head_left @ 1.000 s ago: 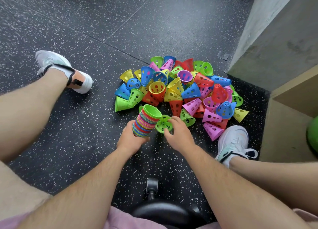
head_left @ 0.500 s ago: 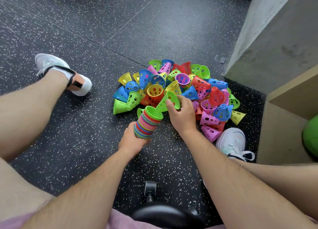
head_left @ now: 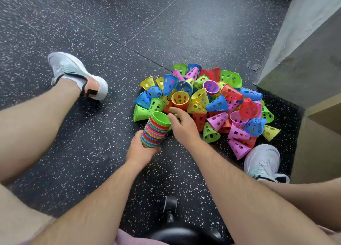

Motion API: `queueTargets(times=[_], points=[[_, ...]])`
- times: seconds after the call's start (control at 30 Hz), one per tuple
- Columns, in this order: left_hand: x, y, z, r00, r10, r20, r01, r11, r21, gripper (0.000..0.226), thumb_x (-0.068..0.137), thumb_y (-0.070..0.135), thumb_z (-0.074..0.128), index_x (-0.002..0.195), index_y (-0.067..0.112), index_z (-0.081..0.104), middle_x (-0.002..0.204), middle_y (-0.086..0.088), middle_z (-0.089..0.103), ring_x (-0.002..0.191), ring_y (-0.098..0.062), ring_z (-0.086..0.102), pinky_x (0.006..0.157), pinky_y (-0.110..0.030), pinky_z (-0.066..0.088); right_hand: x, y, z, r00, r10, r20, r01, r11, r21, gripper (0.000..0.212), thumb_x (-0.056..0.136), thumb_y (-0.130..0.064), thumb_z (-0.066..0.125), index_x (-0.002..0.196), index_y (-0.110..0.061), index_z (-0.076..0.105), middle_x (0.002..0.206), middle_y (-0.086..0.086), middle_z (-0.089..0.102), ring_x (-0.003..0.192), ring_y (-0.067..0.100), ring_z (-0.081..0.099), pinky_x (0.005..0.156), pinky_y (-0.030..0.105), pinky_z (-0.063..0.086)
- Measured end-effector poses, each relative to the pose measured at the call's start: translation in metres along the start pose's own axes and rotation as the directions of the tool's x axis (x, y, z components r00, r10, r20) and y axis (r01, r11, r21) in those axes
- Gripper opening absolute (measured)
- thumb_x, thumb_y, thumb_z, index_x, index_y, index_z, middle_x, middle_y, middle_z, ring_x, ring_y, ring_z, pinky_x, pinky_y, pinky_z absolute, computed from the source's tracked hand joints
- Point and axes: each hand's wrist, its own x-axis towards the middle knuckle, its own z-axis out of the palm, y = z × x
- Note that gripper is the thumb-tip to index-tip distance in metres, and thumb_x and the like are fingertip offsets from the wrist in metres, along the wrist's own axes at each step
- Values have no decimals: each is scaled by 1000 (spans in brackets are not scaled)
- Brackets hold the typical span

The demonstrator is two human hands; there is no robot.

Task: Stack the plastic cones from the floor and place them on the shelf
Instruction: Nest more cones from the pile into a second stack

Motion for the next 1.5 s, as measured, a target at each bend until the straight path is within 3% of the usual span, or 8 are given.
queueTargets(times=[0.2,0.43,0.6,0.73,0.87,1.07,1.3,1.5], points=[[9,-13,-12,999,-7,-45,6,999,-33,67,64,23,97,114,30,53,106,3,70,97,-20,68,90,-37,53,13,12,15,987,-9,160,87,868,-489,43,96,-15,48,136,-30,56,152,-1,38,137,24,39,109,44,40],[11,-15,-16,1000,-17,-23,17,999,-33,72,57,39,95,115,39,51,109,7,67,99,-17,67,95,-43,54,25,32,24,953,-35,300,267,562,-783,48,87,-2,59,132,-16,59,151,7,34,129,30,41,99,42,47],[11,-14,-18,999,-39,-6,39,999,-33,73,54,48,91,114,42,50,109,9,67,100,-16,67,96,-46,54,30,46,19,981,-189,47,176,758,-628,26,98,-33,61,105,-8,63,130,12,50,111,32,53,83,44,53],[11,-13,-18,999,-52,-9,52,998,-32,75,45,61,83,109,50,46,108,11,68,98,-15,68,96,-46,55,30,31,11,971,-167,-172,107,944,-312,30,102,-36,53,108,-8,60,127,11,50,117,28,49,98,33,42],[8,-7,-18,999,-50,-14,50,998,-37,73,50,53,88,112,46,49,109,9,67,98,-16,67,95,-44,54,36,7,7,930,-212,-300,181,975,-128,35,101,-43,49,105,-9,56,116,11,55,116,29,50,101,46,42],[6,2,-17,998,-53,-33,50,995,-84,68,54,42,91,109,44,51,104,10,71,94,-17,69,92,-44,55,33,-17,15,936,-319,-148,307,947,-100,33,95,-48,49,100,-17,55,110,-5,55,114,17,53,97,33,43],[11,-4,-16,991,-88,-97,71,985,-159,69,54,36,93,108,40,51,103,6,71,94,-19,69,90,-45,57,28,-23,29,940,-214,265,267,945,-186,47,90,-64,48,111,-23,57,112,-3,59,108,9,51,93,28,40],[15,-13,-29,962,-208,-178,141,935,-326,66,68,21,95,116,30,51,105,4,70,95,-19,68,90,-34,52,45,-37,44,963,-222,151,252,942,-221,30,104,-21,42,130,-18,58,118,3,66,111,18,57,94,34,46]])
